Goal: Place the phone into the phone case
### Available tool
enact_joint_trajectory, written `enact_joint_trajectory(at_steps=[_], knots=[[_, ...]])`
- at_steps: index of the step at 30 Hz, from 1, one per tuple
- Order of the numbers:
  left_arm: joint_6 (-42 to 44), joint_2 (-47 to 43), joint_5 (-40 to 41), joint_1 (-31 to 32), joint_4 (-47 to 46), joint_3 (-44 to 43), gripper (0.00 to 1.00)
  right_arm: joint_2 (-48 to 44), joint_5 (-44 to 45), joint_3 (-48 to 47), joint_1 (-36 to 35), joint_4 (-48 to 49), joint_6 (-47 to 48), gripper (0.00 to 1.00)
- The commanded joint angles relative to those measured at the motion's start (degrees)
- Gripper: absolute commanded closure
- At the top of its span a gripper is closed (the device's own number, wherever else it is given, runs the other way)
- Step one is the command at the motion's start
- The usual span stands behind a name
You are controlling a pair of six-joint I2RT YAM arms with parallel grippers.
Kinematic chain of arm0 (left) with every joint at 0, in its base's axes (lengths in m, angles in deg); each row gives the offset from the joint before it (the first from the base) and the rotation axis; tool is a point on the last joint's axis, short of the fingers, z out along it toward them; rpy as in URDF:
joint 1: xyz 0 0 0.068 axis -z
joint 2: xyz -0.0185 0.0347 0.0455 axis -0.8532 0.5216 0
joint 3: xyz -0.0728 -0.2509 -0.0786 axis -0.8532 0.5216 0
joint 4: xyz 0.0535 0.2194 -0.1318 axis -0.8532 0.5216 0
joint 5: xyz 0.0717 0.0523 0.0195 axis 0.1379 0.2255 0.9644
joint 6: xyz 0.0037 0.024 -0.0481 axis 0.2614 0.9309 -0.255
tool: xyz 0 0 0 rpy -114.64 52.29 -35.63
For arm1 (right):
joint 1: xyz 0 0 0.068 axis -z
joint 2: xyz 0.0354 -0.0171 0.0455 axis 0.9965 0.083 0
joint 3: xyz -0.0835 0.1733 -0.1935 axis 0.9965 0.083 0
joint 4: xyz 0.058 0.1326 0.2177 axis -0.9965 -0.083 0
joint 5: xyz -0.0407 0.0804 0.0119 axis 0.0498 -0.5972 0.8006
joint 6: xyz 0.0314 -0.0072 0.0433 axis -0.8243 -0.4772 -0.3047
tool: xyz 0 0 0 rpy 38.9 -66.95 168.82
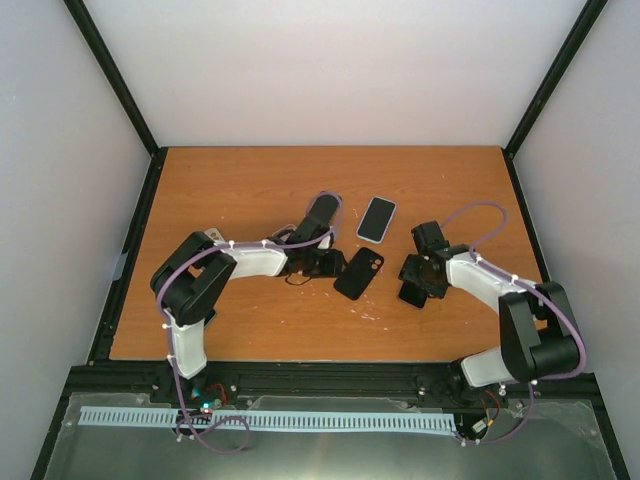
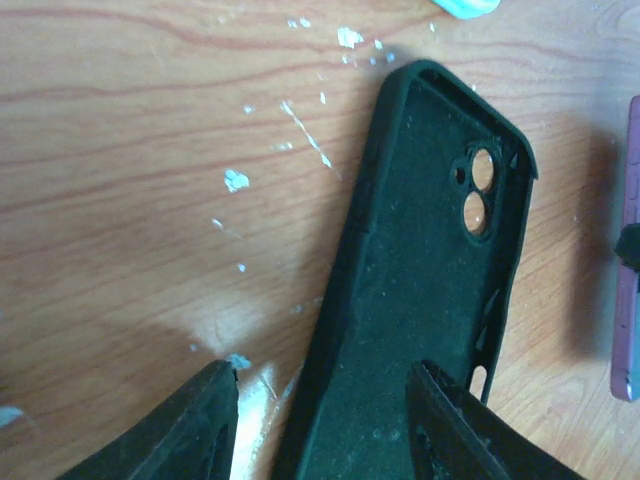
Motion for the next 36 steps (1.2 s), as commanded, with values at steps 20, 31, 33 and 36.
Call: enact_joint_trajectory(at_steps=[20, 31, 33, 36], knots=[[-12.85, -14.82, 6.03, 5.69, 6.99, 11.71, 1.0, -20.52, -14.15, 5.71, -10.52, 8.26, -0.95, 0.41], [-23.9, -28.1, 11.04, 7.98, 10.84, 26.69, 0.95, -17.46, -14.83, 3.2, -20.69, 13.43, -4.67, 0.41], [-24.6, -29.31, 7.45, 8.28, 5.46, 28.58, 0.85, -15.56, -14.6, 2.31, -22.46, 14.52, -5.34, 0.41], [-26.68, -33.66, 0.44, 8.23, -8.61, 33.87, 0.71, -12.81, -14.6, 0.76, -25.48, 16.88, -6.64, 0.41]])
